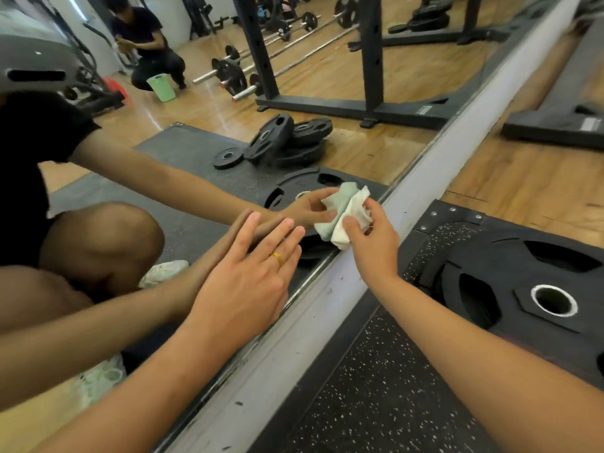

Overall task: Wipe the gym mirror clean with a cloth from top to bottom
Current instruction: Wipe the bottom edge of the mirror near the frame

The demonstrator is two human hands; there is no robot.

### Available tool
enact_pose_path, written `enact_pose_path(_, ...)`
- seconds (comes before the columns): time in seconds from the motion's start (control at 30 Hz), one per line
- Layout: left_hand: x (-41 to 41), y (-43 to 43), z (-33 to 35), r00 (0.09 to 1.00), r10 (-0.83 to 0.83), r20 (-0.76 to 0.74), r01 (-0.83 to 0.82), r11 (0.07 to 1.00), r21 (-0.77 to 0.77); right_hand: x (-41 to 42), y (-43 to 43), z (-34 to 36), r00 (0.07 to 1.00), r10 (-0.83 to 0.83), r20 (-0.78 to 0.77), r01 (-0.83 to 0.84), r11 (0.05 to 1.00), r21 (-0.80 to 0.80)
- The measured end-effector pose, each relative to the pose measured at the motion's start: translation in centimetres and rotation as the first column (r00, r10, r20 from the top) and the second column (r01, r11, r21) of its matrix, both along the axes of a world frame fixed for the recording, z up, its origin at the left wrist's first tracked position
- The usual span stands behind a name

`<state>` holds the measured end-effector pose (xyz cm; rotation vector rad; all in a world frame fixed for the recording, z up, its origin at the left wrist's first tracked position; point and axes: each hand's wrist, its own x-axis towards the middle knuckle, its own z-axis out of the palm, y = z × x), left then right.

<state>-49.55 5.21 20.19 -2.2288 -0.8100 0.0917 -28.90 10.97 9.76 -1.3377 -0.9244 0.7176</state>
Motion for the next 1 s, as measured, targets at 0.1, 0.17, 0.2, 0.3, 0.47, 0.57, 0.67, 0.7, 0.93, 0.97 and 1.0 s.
enact_pose_path(0.1,0.1,-0.3,0.9,1.000,-0.012,0.014,0.012,0.999,-0.041,0.7,-0.1,1.6,0.993,0.046,0.109,-0.032,0.991,-0.129)
enact_pose_path(0.17,0.4,-0.7,1.5,1.000,0.012,0.017,-0.010,0.996,-0.091,1.4,-0.1,3.0,0.983,0.084,0.162,-0.047,0.974,-0.220)
enact_pose_path(0.2,0.5,-0.8,1.8,1.000,0.022,0.022,-0.019,0.993,-0.119,1.7,0.0,3.7,0.975,0.111,0.190,-0.061,0.965,-0.255)
enact_pose_path(0.3,0.9,-1.0,1.7,0.997,0.043,0.064,-0.031,0.985,-0.168,2.4,0.0,3.5,0.969,0.161,0.186,-0.112,0.962,-0.250)
enact_pose_path(0.47,2.9,-1.2,0.0,0.987,0.022,0.161,0.001,0.990,-0.141,4.3,1.8,1.3,0.995,0.069,0.075,-0.067,0.997,-0.033)
enact_pose_path(0.57,5.8,0.0,-0.1,0.990,-0.007,0.138,0.015,0.998,-0.057,5.3,3.2,0.9,0.994,0.050,0.096,-0.058,0.994,0.088)
enact_pose_path(0.67,8.2,2.6,0.9,0.989,0.027,0.143,-0.033,0.999,0.037,5.5,3.6,0.2,0.990,0.112,0.087,-0.122,0.986,0.116)
enact_pose_path(0.7,8.9,3.3,1.2,0.991,0.041,0.131,-0.048,0.997,0.056,5.7,3.7,0.0,0.988,0.129,0.086,-0.139,0.984,0.111)
enact_pose_path(0.93,8.5,5.6,1.2,0.995,0.069,-0.070,-0.067,0.997,0.039,6.8,4.8,-1.2,0.967,0.173,0.189,-0.202,0.968,0.148)
enact_pose_path(0.97,8.5,5.7,1.1,0.994,0.073,-0.083,-0.070,0.997,0.040,6.8,4.9,-1.6,0.966,0.156,0.207,-0.193,0.966,0.169)
enact_pose_path(1.0,8.6,5.7,1.1,0.994,0.079,-0.079,-0.075,0.996,0.043,6.9,5.0,-2.2,0.966,0.137,0.220,-0.181,0.965,0.190)
